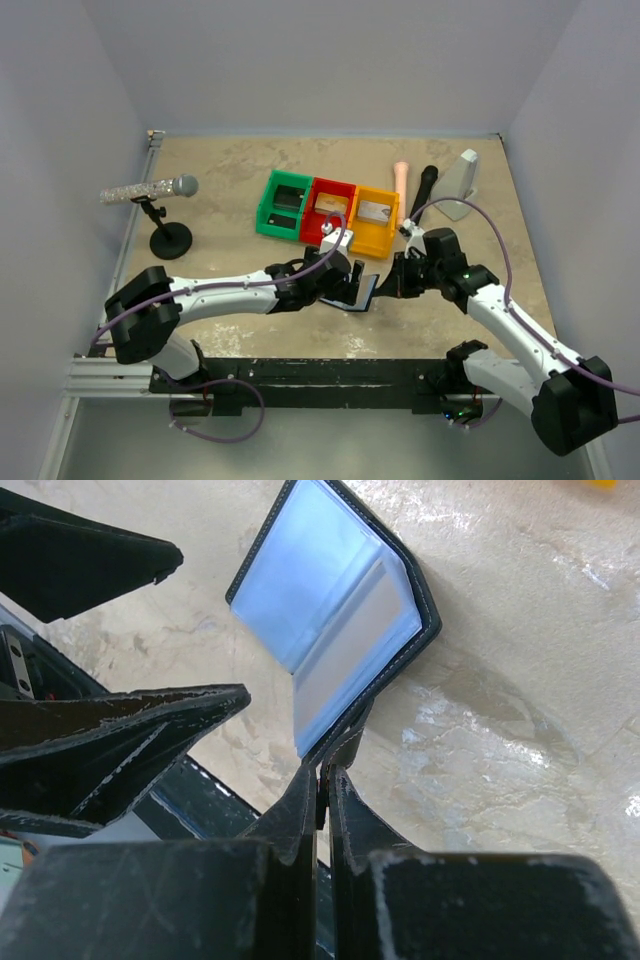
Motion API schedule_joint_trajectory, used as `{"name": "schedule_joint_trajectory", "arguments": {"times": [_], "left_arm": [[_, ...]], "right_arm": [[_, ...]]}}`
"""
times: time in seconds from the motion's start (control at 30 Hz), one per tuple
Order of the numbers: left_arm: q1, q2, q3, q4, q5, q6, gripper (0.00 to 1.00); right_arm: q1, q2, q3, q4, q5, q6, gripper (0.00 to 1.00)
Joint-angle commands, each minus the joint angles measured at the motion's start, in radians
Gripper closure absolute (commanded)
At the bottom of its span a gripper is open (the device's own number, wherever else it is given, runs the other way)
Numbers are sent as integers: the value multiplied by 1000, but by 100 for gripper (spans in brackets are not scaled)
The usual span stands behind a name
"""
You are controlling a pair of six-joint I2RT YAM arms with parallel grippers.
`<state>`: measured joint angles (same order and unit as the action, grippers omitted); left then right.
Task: Take the credit cards out of the card holder
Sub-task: Remove the credit card from the card holder.
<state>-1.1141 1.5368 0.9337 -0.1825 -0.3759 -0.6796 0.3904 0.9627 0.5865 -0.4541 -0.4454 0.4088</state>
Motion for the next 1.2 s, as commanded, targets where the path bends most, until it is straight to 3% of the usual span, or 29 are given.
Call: {"name": "schedule_joint_trajectory", "arguments": {"times": [0.0, 0.37, 1.17], "left_arm": [[20, 11, 14, 92, 104, 20, 5], [13, 109, 62, 92, 183, 75, 6], [7, 118, 76, 15, 60, 43, 7]], "right_arm": [[-4, 11, 49, 8, -35, -38, 100], [-4, -12, 24, 23, -45, -31, 100], [-4, -12, 9, 37, -47, -21, 100]]}}
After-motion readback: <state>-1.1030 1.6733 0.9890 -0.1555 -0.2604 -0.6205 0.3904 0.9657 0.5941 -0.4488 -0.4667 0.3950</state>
